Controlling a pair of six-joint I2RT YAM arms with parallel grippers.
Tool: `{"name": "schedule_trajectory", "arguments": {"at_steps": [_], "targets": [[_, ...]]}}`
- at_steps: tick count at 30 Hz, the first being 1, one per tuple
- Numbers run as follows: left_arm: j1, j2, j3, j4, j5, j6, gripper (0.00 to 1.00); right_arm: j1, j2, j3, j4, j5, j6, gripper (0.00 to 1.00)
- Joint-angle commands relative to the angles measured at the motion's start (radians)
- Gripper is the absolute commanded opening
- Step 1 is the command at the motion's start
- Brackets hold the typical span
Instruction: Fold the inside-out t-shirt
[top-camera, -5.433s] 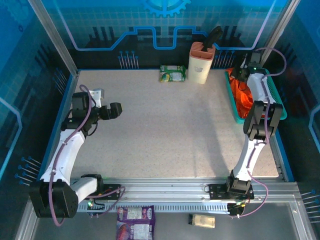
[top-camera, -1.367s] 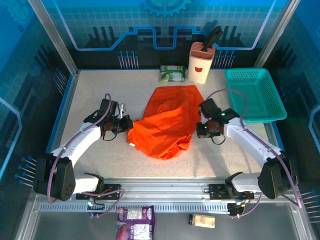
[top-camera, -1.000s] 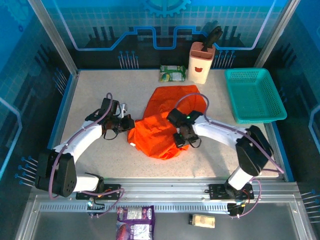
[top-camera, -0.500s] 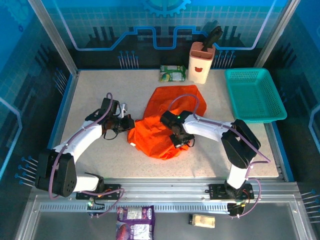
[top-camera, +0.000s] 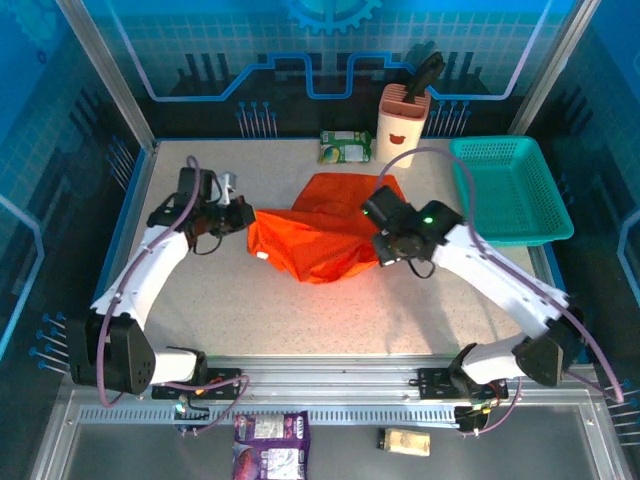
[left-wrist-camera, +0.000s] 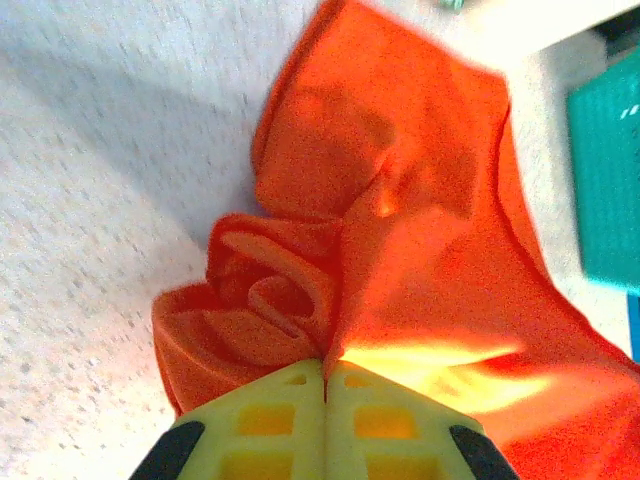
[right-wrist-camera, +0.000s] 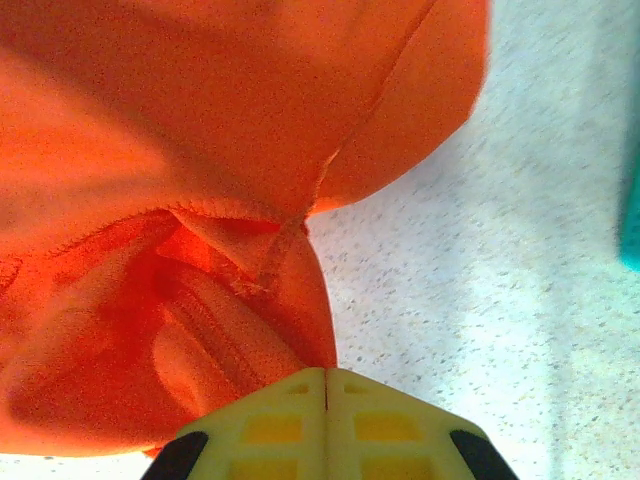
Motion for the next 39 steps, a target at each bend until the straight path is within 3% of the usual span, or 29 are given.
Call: {"name": "schedule_trajectory", "arguments": {"at_steps": [1,7,13,15,19,21,23,28,34,39], "targets": [[0.078,-0.051,0.093,-0.081,0.034,0.043,0.0,-0.025,-0.089,0.064,-0.126,0.043,-0.017,0.0],[0.174,-0.026,0.246,-0.204,0.076,0.115,0.0,-0.038,-0.21,0.191,-0.158,0.033,-0.023,0.0],[0.183,0.044,0.378,-0.256,0.163,0.142,0.0,-0.045,-0.256,0.236,-0.033,-0.055,-0.096,0.0],[0.181,0.083,0.386,-0.24,0.201,0.127,0.0,-0.076,-0.244,0.214,0.01,-0.059,-0.11,0.0],[0.161,0.184,0.361,-0.202,0.25,0.096,0.0,-0.228,-0.162,0.123,0.054,-0.119,-0.1,0.0],[0.132,0.229,0.336,-0.191,0.234,0.103,0.03,-0.315,-0.106,0.057,0.075,-0.157,-0.091,0.0],[0.103,0.271,0.316,-0.193,0.192,0.104,0.25,-0.385,-0.047,-0.002,0.109,-0.185,-0.088,0.0],[0.026,0.246,0.224,-0.158,0.072,0.086,0.49,-0.452,0.053,-0.092,0.178,-0.262,-0.079,0.0],[-0.17,0.195,0.134,-0.104,0.032,0.016,0.58,-0.451,0.037,-0.148,0.228,-0.332,-0.067,0.0],[-0.345,0.259,0.113,-0.043,-0.008,-0.02,0.61,-0.453,0.036,-0.156,0.213,-0.31,-0.069,0.0]]}}
